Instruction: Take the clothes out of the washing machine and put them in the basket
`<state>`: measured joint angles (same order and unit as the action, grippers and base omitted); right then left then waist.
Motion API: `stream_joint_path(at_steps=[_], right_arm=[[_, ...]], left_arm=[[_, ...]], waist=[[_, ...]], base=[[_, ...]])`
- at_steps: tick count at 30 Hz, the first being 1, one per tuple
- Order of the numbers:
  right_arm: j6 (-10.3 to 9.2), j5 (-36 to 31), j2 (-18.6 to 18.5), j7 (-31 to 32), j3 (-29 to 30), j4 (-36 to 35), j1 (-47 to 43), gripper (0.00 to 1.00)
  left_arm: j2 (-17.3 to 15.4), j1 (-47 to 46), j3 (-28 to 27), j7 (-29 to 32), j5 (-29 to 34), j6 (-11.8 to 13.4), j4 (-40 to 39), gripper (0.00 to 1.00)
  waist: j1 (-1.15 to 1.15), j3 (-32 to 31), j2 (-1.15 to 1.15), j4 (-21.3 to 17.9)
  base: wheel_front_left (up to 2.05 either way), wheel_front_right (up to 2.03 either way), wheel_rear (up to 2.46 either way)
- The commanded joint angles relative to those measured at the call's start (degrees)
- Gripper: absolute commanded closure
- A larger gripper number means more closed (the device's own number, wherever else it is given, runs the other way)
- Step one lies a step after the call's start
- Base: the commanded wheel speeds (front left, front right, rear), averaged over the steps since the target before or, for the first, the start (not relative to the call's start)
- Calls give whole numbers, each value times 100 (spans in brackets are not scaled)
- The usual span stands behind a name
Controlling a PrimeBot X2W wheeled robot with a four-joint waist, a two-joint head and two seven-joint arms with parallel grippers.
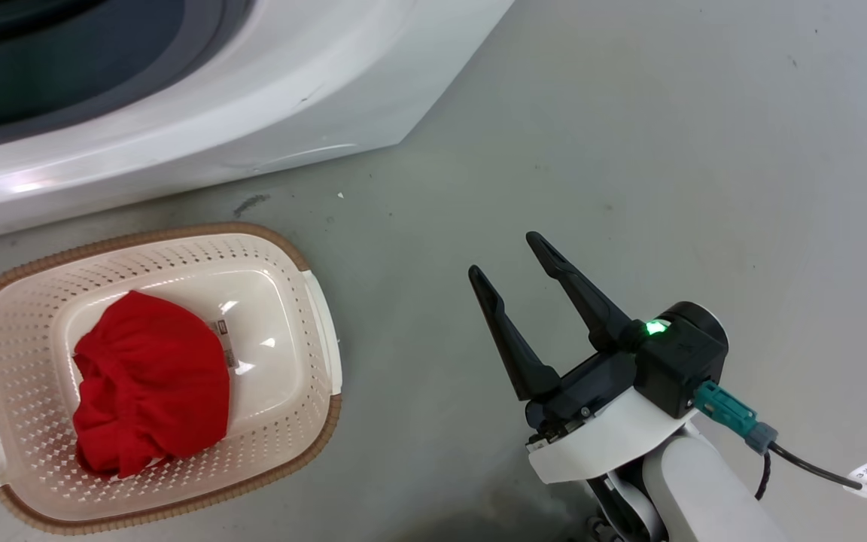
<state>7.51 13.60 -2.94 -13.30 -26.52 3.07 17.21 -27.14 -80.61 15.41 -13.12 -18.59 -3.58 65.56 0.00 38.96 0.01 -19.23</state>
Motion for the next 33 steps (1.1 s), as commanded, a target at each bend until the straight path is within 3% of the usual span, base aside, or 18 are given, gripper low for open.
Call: stream_joint_path(at_steps=[1, 4, 5, 6, 7, 21, 33], right_arm=[[-4, -24, 12, 1, 41, 15, -58, 0], [-4, -6, 13, -12, 75, 21, -88, 0], [-4, -1, 12, -14, 82, 22, -91, 0], [-4, 7, 12, -16, 95, 21, -96, 0], [-4, 5, 12, -7, 112, 17, -115, 0], [-4, 97, 12, -17, 81, 44, -201, 0], [-4, 305, 13, -90, -180, -1, -196, 0]], left_arm=[[26, 126, -24, -43, -56, -41, 25, 100], [109, 335, -49, -81, -162, -95, 77, 100], [135, 389, -62, -89, -202, -111, 83, 68], [159, 439, -77, -105, -233, -133, 85, 52], [174, 473, -81, -118, -249, -147, 79, 0], [136, 649, -25, -79, -393, -236, 75, 0], [-302, -185, 458, 1290, -149, -356, 229, 0]], waist=[[0, -104, -1, 48], [0, -227, -1, 105], [0, -267, -1, 124], [0, -308, -1, 144], [0, -338, -1, 166], [0, -566, -1, 111], [0, -132, -1, -400]], base=[[0, 0, 0], [0, 0, 0], [0, 0, 0], [0, 0, 0], [0, 0, 0], [0, 0, 0], [0, 0, 0]])
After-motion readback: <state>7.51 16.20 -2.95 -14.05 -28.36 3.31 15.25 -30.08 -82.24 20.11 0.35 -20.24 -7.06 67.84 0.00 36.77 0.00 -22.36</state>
